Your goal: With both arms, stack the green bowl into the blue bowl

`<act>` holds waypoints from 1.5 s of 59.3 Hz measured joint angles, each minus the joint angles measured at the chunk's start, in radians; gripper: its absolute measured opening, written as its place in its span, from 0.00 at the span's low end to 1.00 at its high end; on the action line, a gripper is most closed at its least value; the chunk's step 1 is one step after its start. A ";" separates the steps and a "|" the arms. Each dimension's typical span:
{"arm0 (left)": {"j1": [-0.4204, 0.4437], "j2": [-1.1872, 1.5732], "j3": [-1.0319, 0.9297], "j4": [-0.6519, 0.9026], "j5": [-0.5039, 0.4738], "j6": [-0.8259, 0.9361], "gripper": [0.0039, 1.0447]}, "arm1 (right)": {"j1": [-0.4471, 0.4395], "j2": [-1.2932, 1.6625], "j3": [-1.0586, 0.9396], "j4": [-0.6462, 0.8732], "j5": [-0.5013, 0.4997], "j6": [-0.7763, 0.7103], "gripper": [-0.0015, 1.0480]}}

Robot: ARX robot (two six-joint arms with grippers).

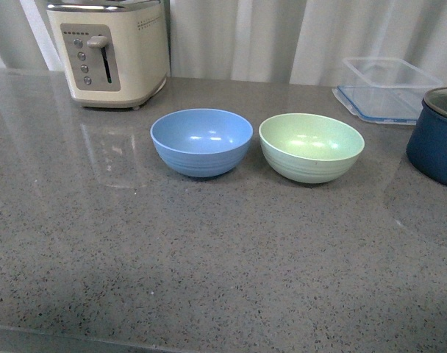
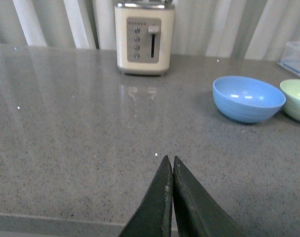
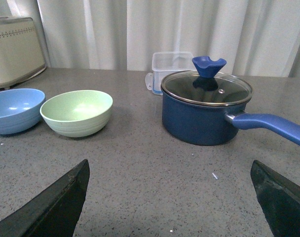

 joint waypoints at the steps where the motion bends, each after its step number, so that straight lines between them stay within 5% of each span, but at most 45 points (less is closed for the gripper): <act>1: 0.000 -0.022 0.000 -0.005 0.000 0.000 0.03 | 0.000 0.000 0.000 0.000 0.000 0.000 0.90; 8: 0.000 -0.035 0.000 -0.010 0.000 0.000 0.04 | 0.000 0.000 0.000 0.000 0.000 0.000 0.90; 17: 0.000 -0.035 0.000 -0.010 0.000 0.000 0.28 | -0.002 0.001 0.000 -0.001 -0.009 -0.001 0.90; 25: 0.000 -0.035 0.000 -0.011 0.000 0.000 0.51 | -0.040 0.080 0.037 -0.020 -0.224 0.020 0.90; 41: 0.000 -0.035 0.000 -0.011 0.000 0.000 0.95 | 0.089 0.568 0.391 0.001 -0.269 0.179 0.90; 60: 0.000 -0.035 0.000 -0.011 0.000 0.002 0.94 | 0.223 1.352 0.933 -0.101 -0.105 0.307 0.90; 89: 0.000 -0.035 0.000 -0.011 0.000 0.002 0.94 | 0.249 1.832 1.269 -0.159 0.121 0.287 0.90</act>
